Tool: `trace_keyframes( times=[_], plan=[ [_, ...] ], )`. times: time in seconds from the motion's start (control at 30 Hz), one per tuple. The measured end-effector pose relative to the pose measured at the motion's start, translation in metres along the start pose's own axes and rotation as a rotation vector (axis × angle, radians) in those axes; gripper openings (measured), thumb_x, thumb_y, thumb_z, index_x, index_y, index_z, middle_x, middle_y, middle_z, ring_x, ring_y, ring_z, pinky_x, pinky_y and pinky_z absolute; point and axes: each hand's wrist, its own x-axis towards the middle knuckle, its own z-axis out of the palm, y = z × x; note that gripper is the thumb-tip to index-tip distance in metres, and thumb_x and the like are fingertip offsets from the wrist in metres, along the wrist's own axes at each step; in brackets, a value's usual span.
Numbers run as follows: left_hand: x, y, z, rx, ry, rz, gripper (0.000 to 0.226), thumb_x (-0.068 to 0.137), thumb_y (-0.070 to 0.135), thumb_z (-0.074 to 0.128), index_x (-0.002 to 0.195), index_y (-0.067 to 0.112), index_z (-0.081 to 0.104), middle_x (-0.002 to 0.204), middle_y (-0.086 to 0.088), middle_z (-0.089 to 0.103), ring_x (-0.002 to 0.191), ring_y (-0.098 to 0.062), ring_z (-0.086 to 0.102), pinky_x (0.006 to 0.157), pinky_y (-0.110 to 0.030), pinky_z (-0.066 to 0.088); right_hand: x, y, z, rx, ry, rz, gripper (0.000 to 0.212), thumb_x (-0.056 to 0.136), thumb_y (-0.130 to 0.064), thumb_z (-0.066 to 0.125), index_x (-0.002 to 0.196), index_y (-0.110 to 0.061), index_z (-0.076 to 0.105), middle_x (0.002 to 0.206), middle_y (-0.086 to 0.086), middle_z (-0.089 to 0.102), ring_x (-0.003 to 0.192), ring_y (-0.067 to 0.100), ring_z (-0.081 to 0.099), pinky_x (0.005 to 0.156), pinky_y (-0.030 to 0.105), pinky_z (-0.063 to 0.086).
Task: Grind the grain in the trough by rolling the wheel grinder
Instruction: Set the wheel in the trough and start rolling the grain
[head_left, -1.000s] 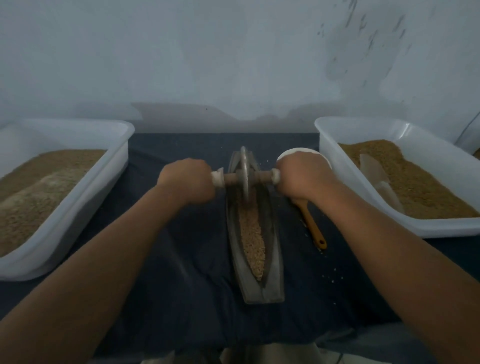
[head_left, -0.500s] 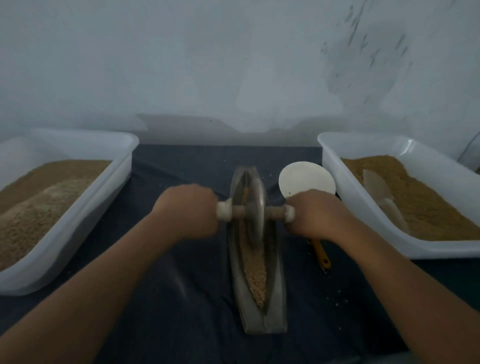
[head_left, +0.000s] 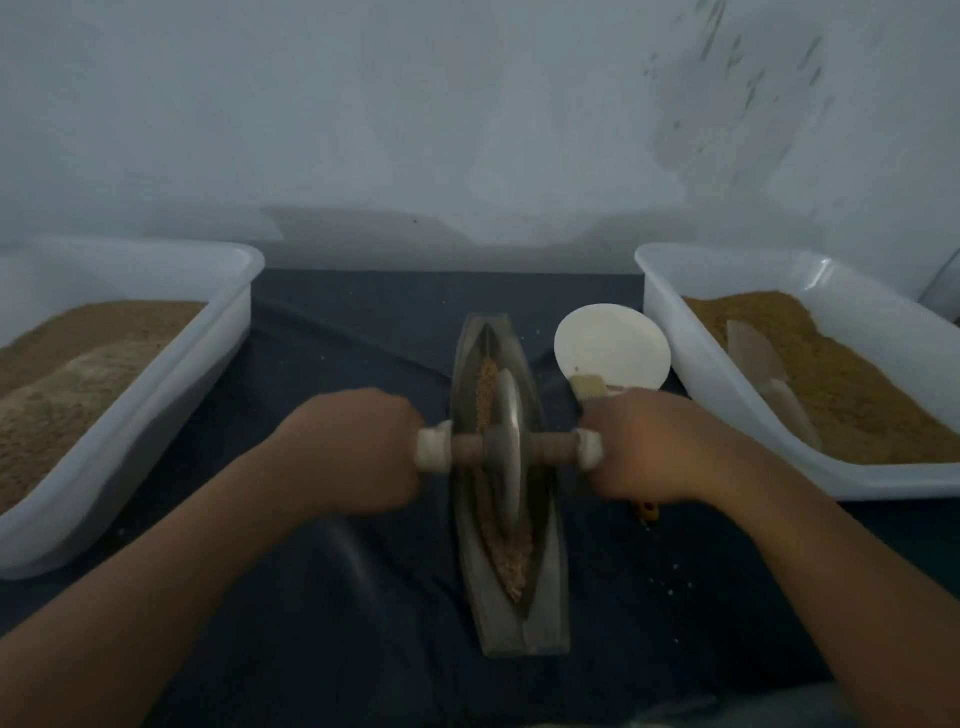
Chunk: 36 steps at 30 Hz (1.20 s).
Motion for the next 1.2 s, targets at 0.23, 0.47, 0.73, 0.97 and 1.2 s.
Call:
trace_keyframes(
  times=[0.23, 0.47, 0.73, 0.97, 1.2],
  plan=[
    [0.071, -0.004, -0.033, 0.051, 0.16, -0.124, 0.023, 0.081, 0.045, 0.064, 0.081, 0.023, 0.057, 0.078, 0.004, 0.055, 0.081, -0.028, 0.065, 0.072, -0.037, 0.053, 0.083, 0.002, -0.01, -0.055, 0.276, 0.193, 0.022, 0.094, -0.038, 0.067, 0.076, -0.026, 0.062, 0.081, -0.003, 0.064, 0.083, 0.02, 0.064, 0.08, 0.038, 0.051],
    [-0.007, -0.005, 0.003, -0.11, -0.1, 0.056, 0.022, 0.059, 0.043, 0.056, 0.062, 0.022, 0.058, 0.052, 0.008, 0.057, 0.048, -0.003, 0.055, 0.045, -0.023, 0.04, -0.009, 0.0, 0.008, -0.077, 0.056, -0.009, 0.017, 0.088, -0.042, 0.064, 0.075, -0.032, 0.062, 0.069, -0.009, 0.063, 0.06, 0.003, 0.058, 0.051, 0.023, 0.037],
    [0.075, -0.013, -0.018, -0.06, 0.114, -0.172, 0.025, 0.077, 0.044, 0.064, 0.073, 0.02, 0.056, 0.077, 0.003, 0.062, 0.072, -0.025, 0.063, 0.07, -0.036, 0.053, 0.078, -0.005, -0.017, -0.156, 0.343, 0.147, 0.029, 0.091, -0.024, 0.062, 0.067, -0.023, 0.047, 0.071, -0.003, 0.053, 0.066, 0.016, 0.055, 0.058, 0.028, 0.035],
    [-0.006, -0.006, 0.01, -0.036, 0.069, 0.04, 0.021, 0.065, 0.046, 0.058, 0.064, 0.026, 0.054, 0.057, 0.01, 0.054, 0.052, -0.005, 0.052, 0.047, -0.023, 0.037, -0.005, -0.002, -0.002, -0.039, -0.03, -0.024, 0.016, 0.086, -0.032, 0.069, 0.072, -0.03, 0.064, 0.07, -0.005, 0.065, 0.061, 0.006, 0.062, 0.053, 0.022, 0.04],
    [0.043, -0.004, -0.005, 0.042, 0.171, -0.076, 0.027, 0.077, 0.048, 0.059, 0.068, 0.024, 0.052, 0.072, 0.007, 0.06, 0.068, -0.023, 0.061, 0.062, -0.032, 0.046, 0.041, 0.001, -0.002, -0.06, 0.2, 0.082, 0.017, 0.088, -0.037, 0.066, 0.074, -0.029, 0.062, 0.074, -0.006, 0.063, 0.069, 0.012, 0.06, 0.068, 0.036, 0.054]
  ],
)
